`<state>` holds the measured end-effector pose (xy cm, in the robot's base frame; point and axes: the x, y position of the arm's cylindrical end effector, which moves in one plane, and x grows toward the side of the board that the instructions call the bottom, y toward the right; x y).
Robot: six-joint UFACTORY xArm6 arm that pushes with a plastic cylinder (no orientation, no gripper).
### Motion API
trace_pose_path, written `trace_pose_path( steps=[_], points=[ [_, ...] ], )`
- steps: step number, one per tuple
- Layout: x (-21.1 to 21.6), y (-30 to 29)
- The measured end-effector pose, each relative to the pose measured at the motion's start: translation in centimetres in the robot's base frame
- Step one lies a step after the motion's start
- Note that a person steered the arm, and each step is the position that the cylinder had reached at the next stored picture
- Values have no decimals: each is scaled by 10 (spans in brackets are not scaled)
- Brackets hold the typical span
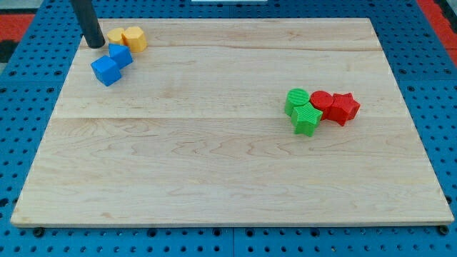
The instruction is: Push the yellow blocks to the top center of the board
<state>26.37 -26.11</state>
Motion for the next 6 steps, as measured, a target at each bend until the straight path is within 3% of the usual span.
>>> trace_pose_path(
  steps=[1,3,4,5,6],
  points=[
    [-11,21],
    [-2,168],
    [21,152],
    [88,151],
    [108,101]
  ],
)
